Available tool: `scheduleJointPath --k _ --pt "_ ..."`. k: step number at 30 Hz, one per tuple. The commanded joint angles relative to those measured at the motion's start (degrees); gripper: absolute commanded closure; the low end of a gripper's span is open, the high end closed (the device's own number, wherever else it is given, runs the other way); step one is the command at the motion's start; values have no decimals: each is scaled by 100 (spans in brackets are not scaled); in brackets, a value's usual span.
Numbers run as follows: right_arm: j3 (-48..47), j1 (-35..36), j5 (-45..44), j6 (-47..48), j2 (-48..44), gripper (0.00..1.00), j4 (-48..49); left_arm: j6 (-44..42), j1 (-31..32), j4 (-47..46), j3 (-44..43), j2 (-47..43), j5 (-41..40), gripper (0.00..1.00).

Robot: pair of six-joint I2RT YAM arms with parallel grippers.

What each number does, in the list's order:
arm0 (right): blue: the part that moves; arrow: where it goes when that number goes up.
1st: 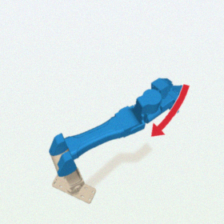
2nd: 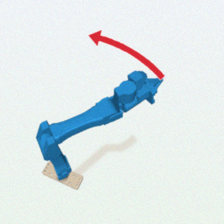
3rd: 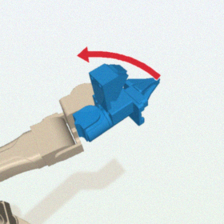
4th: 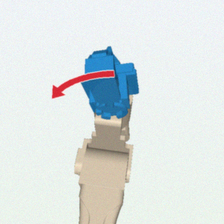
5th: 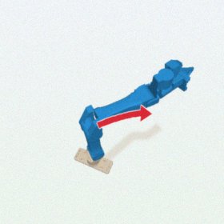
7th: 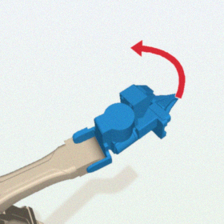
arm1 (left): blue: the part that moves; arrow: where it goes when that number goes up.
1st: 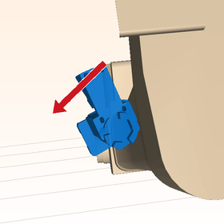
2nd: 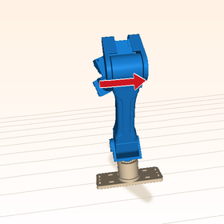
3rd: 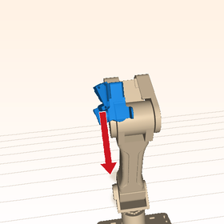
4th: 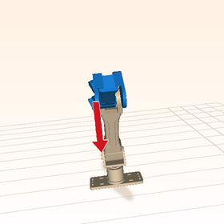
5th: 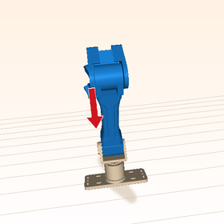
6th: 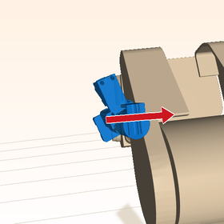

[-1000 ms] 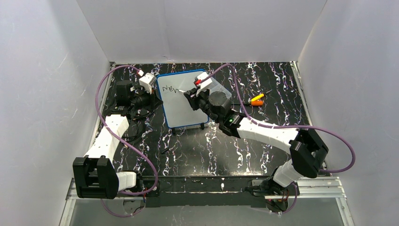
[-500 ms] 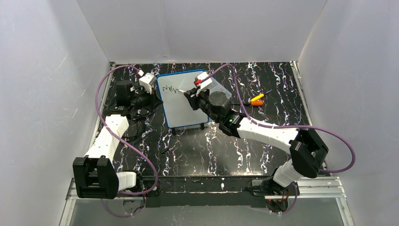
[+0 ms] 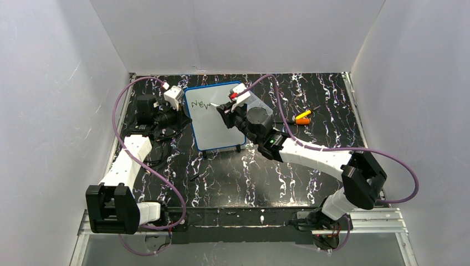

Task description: Write a sentence on the whiteboard

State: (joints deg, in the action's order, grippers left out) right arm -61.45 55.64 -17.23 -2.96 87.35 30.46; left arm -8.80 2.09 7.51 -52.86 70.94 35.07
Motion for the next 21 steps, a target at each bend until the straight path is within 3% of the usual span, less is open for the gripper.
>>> scheduleJointPath --k 1,21 --pt "-286 -35 -254 121 -199 99 453 -81 -14 14 62 -177 85 100" --pt "-280 -40 -289 120 -205 99 441 -70 -7 14 57 -186 100 100"
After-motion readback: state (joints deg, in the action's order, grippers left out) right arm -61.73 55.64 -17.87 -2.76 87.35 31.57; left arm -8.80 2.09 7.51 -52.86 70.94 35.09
